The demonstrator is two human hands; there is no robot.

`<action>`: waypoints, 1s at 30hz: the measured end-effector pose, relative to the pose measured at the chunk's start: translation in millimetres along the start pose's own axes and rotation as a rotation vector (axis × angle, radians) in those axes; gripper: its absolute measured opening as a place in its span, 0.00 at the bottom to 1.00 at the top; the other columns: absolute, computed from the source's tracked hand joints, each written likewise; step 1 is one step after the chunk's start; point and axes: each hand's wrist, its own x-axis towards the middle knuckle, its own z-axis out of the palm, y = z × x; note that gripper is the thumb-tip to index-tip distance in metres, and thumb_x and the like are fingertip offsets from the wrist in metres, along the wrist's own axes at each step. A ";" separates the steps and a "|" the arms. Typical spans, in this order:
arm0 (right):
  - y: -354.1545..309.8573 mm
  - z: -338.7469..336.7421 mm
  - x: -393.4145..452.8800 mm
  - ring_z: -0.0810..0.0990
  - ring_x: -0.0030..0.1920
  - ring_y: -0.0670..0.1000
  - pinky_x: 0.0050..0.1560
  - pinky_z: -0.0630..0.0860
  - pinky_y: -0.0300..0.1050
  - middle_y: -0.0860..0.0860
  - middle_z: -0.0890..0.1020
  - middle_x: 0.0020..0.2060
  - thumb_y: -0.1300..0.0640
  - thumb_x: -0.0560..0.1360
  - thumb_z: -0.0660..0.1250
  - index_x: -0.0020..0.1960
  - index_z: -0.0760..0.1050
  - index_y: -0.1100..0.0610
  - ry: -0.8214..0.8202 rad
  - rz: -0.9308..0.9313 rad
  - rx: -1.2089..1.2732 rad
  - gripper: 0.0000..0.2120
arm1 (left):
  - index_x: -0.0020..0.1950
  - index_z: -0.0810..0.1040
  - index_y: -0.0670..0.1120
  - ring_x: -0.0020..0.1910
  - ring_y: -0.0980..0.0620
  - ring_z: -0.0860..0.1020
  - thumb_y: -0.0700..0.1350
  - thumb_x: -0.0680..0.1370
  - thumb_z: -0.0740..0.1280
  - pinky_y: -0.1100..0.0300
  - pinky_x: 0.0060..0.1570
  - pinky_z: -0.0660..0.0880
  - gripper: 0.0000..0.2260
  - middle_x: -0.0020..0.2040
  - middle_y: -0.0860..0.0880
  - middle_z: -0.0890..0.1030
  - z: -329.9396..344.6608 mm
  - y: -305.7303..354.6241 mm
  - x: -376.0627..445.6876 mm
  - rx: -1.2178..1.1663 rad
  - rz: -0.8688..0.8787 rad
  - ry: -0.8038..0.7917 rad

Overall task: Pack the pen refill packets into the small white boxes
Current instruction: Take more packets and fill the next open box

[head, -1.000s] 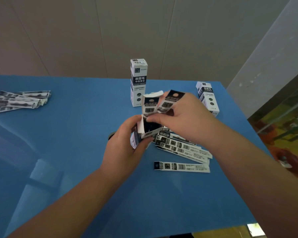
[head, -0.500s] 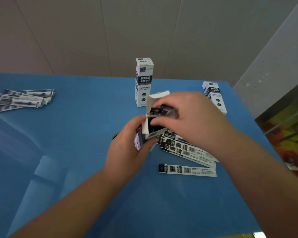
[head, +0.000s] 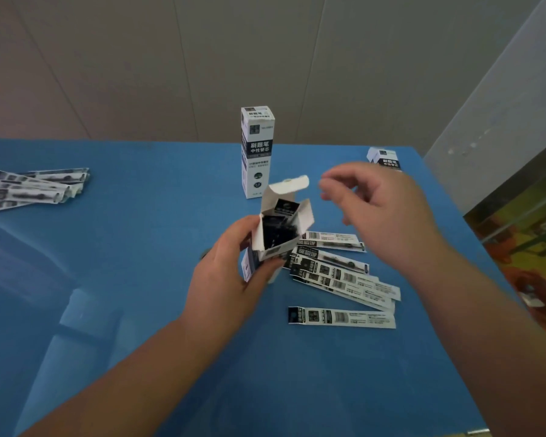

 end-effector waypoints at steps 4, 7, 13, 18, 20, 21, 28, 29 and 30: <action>53.8 13.8 -13.8 0.79 0.45 0.44 0.48 0.76 0.45 0.40 0.83 0.50 0.42 0.76 0.71 0.60 0.80 0.45 -0.386 0.206 -0.498 0.14 | 0.68 0.61 0.78 0.60 0.77 0.71 0.61 0.75 0.68 0.77 0.51 0.71 0.26 0.62 0.79 0.71 1.0 0.8 0.5 0.012 0.022 -0.008; 72.2 29.1 -26.7 0.80 0.53 0.50 0.50 0.77 0.47 0.45 0.81 0.55 0.40 0.72 0.74 0.63 0.78 0.45 -0.591 0.243 -0.674 0.21 | 0.67 0.61 0.79 0.61 0.77 0.72 0.60 0.75 0.68 0.78 0.53 0.71 0.26 0.62 0.79 0.71 1.2 0.5 0.9 0.006 0.032 0.002; 86.7 43.2 -31.9 0.78 0.47 0.50 0.45 0.76 0.46 0.45 0.81 0.50 0.43 0.71 0.76 0.55 0.80 0.45 -0.565 0.246 -0.676 0.15 | 0.67 0.62 0.79 0.61 0.75 0.73 0.60 0.74 0.69 0.79 0.58 0.67 0.26 0.62 0.79 0.72 0.4 -1.3 -0.3 -0.007 0.017 0.008; 88.5 41.1 -31.2 0.78 0.41 0.48 0.34 0.68 0.43 0.42 0.78 0.38 0.44 0.69 0.76 0.44 0.78 0.47 -0.558 0.239 -0.633 0.11 | 0.67 0.62 0.78 0.61 0.77 0.72 0.59 0.75 0.69 0.81 0.56 0.66 0.26 0.62 0.79 0.72 1.7 1.9 -0.6 -0.005 0.027 0.012; 89.5 39.1 -30.6 0.78 0.38 0.48 0.32 0.68 0.43 0.45 0.79 0.36 0.43 0.69 0.76 0.42 0.78 0.51 -0.544 0.250 -0.623 0.13 | 0.67 0.62 0.78 0.61 0.77 0.72 0.59 0.75 0.69 0.81 0.56 0.66 0.26 0.61 0.79 0.72 1.1 1.5 -1.2 -0.006 0.031 0.014; 89.8 38.1 -30.1 0.78 0.36 0.48 0.32 0.69 0.43 0.46 0.80 0.35 0.42 0.69 0.76 0.41 0.78 0.52 -0.537 0.252 -0.625 0.15 | 0.67 0.62 0.79 0.61 0.77 0.71 0.59 0.75 0.69 0.81 0.56 0.66 0.26 0.61 0.79 0.71 0.7 1.4 -1.7 -0.002 0.034 0.017; 85.8 30.1 -23.2 0.74 0.33 0.50 0.34 0.68 0.44 0.50 0.77 0.34 0.43 0.69 0.76 0.44 0.78 0.58 -0.571 0.284 -0.585 0.18 | 0.67 0.62 0.78 0.61 0.77 0.72 0.59 0.75 0.69 0.81 0.56 0.65 0.25 0.61 0.79 0.72 0.8 3.3 -3.2 -0.018 0.029 0.026; 83.6 27.8 -21.5 0.76 0.34 0.50 0.33 0.69 0.43 0.48 0.79 0.35 0.44 0.69 0.77 0.43 0.79 0.55 -0.584 0.287 -0.565 0.15 | 0.67 0.62 0.78 0.61 0.77 0.72 0.59 0.75 0.69 0.82 0.56 0.65 0.25 0.61 0.78 0.72 1.1 3.5 -3.5 -0.024 0.031 0.026; 80.8 24.8 -20.0 0.79 0.35 0.48 0.33 0.70 0.42 0.45 0.80 0.35 0.45 0.69 0.77 0.42 0.79 0.52 -0.590 0.292 -0.542 0.13 | 0.67 0.63 0.78 0.61 0.76 0.72 0.59 0.76 0.69 0.82 0.56 0.65 0.25 0.61 0.78 0.72 1.4 3.6 -3.9 -0.028 0.032 0.025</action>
